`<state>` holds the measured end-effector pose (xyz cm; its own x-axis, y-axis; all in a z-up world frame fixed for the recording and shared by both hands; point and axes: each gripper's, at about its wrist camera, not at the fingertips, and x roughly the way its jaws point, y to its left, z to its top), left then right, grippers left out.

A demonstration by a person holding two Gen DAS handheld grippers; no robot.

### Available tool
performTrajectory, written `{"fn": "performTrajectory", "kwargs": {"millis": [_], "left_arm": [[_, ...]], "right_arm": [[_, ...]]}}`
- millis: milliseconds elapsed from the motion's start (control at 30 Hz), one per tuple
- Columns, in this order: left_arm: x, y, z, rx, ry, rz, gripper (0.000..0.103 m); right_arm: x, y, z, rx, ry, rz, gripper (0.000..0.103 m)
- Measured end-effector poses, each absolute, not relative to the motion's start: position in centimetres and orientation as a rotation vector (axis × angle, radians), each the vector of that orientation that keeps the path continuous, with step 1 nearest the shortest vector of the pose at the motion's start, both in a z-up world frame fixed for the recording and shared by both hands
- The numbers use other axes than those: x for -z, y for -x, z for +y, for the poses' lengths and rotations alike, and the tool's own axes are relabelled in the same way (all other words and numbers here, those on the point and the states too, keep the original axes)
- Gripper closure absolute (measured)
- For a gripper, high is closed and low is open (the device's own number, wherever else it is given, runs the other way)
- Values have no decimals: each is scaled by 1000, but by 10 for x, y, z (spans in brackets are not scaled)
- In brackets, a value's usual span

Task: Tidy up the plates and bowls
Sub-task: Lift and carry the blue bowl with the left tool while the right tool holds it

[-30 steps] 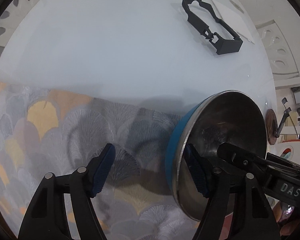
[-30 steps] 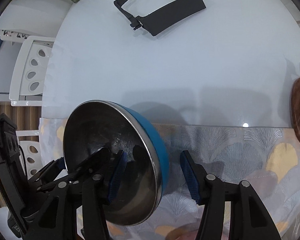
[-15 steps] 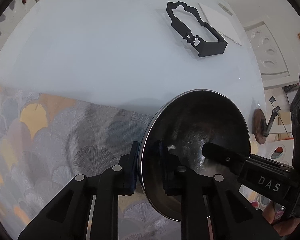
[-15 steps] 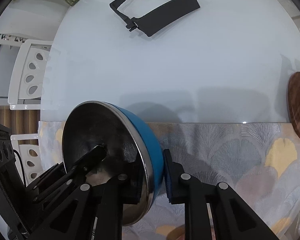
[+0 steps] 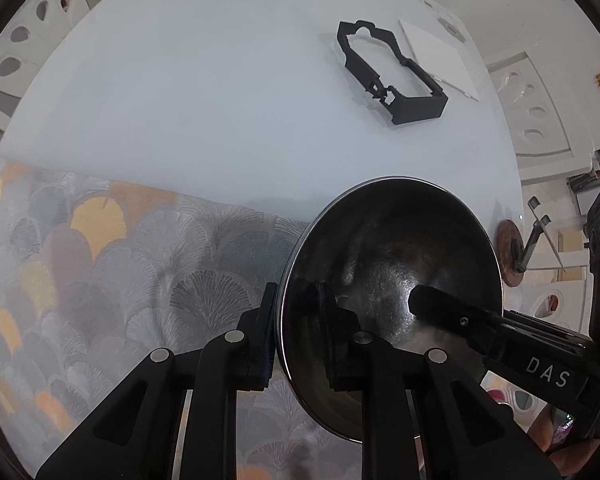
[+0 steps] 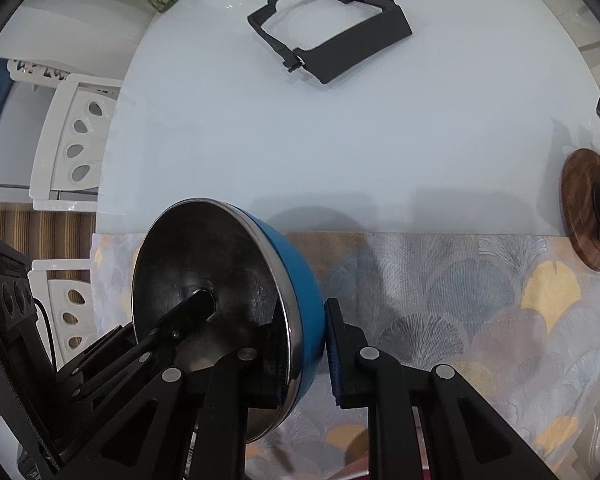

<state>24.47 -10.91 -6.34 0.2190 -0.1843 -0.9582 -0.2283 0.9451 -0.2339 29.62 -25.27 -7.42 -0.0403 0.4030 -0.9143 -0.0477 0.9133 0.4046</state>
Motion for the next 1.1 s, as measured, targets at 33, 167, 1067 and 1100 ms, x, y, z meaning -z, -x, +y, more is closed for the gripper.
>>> {"fn": "performTrajectory", "kwargs": {"millis": [33, 167, 1067, 1100], "left_arm": [[62, -243, -109, -29, 356, 1362, 87], [52, -239, -111, -29, 356, 1359, 87], [-5, -192, -162, -7, 319, 1339, 87], [-7, -189, -165, -3, 318, 1336, 87]], "right_arm": [[72, -296, -253, -372, -282, 1573, 87], [63, -292, -255, -377, -281, 1567, 87], [9, -248, -299, -395, -329, 1530, 85], [7, -245, -303, -393, -334, 1526, 85]]}}
